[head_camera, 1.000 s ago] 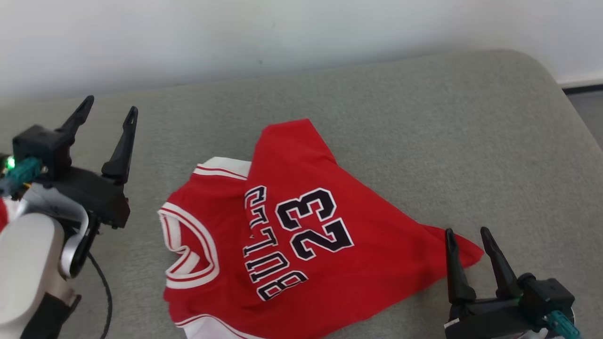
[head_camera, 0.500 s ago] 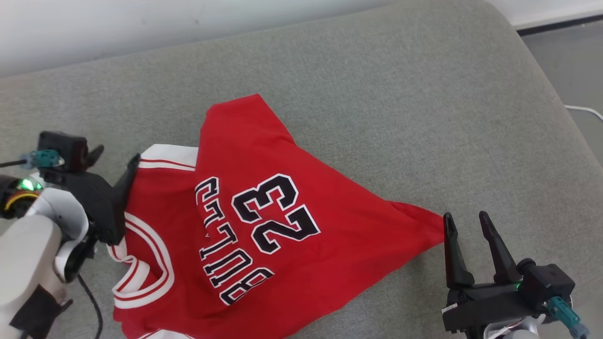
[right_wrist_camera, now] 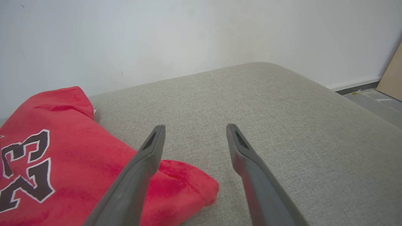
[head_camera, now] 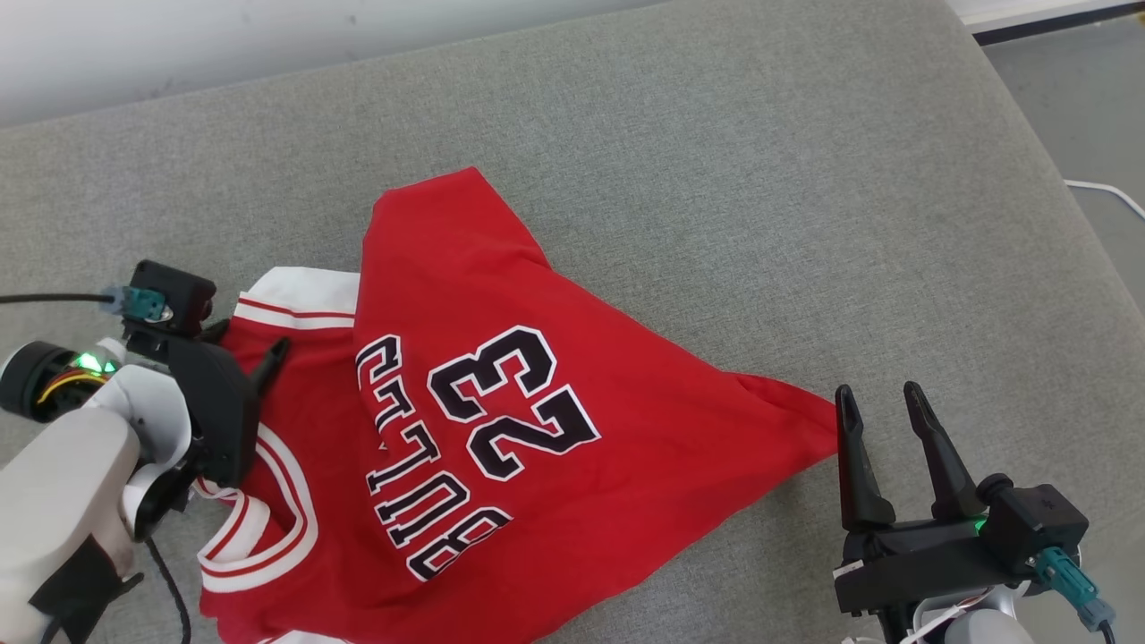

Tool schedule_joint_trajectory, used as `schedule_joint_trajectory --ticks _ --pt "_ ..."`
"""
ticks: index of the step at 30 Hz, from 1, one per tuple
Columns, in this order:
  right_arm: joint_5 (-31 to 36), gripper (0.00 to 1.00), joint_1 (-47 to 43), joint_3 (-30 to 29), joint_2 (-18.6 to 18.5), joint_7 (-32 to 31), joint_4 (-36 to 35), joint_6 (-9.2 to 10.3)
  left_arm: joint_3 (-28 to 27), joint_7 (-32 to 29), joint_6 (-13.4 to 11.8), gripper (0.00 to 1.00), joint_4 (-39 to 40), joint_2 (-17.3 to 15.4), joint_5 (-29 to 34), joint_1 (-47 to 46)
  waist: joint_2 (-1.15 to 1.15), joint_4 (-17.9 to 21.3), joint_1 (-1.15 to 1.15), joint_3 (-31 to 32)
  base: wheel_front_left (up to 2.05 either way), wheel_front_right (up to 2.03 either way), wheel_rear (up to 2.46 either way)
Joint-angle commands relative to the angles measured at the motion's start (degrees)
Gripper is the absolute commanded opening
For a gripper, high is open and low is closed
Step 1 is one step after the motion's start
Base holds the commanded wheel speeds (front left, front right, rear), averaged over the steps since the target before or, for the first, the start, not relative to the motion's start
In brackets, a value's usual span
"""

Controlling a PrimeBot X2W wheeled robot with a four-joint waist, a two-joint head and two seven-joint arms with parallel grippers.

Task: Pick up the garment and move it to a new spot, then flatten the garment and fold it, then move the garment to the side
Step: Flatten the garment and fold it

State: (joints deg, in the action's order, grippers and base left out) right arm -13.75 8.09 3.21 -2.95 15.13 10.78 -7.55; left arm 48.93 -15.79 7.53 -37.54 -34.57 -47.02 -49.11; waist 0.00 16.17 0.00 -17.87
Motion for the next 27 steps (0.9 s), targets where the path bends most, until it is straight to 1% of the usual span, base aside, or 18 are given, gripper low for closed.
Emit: schedule_joint_trajectory --ticks 1,5,8,10,13,16,17,18,19,21,24,27 --pt "0.3 1.0 0.1 -0.1 0.1 0.0 -0.1 0.13 1.2 -0.4 -0.1 0.0 -0.4 0.0 -0.9 0.3 0.0 0.0 0.0 0.0 0.0 0.0 0.0" --pt "0.7 1.0 0.1 -0.3 0.1 0.0 -0.4 0.13 1.2 4.4 -0.1 0.0 -1.2 -1.6 0.7 -4.6 0.0 -0.1 0.0 -0.1 0.0 0.0 0.0" --pt "1.1 1.0 0.2 -0.7 0.1 0.0 -0.5 0.13 0.3 11.4 -0.8 0.0 -3.2 -2.2 4.3 -9.1 0.0 -0.1 0.0 -0.1 0.0 0.0 0.0" --pt "1.5 1.0 0.4 -0.8 0.1 0.0 -0.4 0.13 0.4 16.3 -2.1 0.0 -4.8 -2.8 7.5 -11.7 0.0 -0.1 0.0 0.0 0.0 0.0 0.0" --pt "1.7 1.0 0.4 -0.9 0.1 0.0 -0.3 0.13 0.4 20.2 -3.0 0.0 -8.0 -2.5 9.3 -13.8 0.0 0.0 0.0 0.4 0.0 0.0 0.0" --pt "2.0 1.0 0.1 -0.9 0.1 0.0 -0.2 0.13 1.0 21.9 -2.7 0.0 -10.9 -1.4 9.8 -13.9 0.0 -0.1 0.0 0.9 0.0 0.0 0.0" --pt "2.0 1.0 0.0 -0.9 0.1 0.0 -0.1 0.13 1.0 22.3 -2.5 0.33 -12.0 -1.0 9.5 -13.4 0.0 -0.2 0.0 1.1 0.0 0.0 0.0" --pt "1.9 1.0 -0.2 -0.9 0.1 0.0 0.0 0.13 1.3 23.0 -2.3 0.77 -12.9 -0.6 9.4 -12.7 0.0 -0.4 0.0 1.4 0.0 0.0 0.0" --pt "1.9 1.0 -0.3 -0.8 0.1 0.0 0.0 0.13 1.4 23.8 -2.1 1.0 -13.6 -0.2 9.4 -12.3 0.0 -0.5 0.0 1.6 0.0 0.0 0.0" --pt "2.0 1.0 -0.3 -0.7 0.1 0.0 0.1 0.13 1.3 24.9 -2.1 1.0 -14.4 0.2 9.2 -11.9 0.0 -0.8 0.0 2.1 0.0 0.0 0.0" --pt "2.4 1.0 -0.7 -0.5 0.1 0.0 0.0 0.13 0.2 28.1 -1.8 1.0 -15.8 1.8 7.6 -10.6 0.0 -1.9 0.0 3.7 0.0 0.0 0.0" --pt "2.8 1.0 -1.3 -0.6 -0.1 0.0 -0.1 0.13 -2.0 30.3 -2.4 1.0 -15.7 3.1 6.0 -8.8 0.0 -3.5 0.0 5.8 0.0 0.0 0.0"
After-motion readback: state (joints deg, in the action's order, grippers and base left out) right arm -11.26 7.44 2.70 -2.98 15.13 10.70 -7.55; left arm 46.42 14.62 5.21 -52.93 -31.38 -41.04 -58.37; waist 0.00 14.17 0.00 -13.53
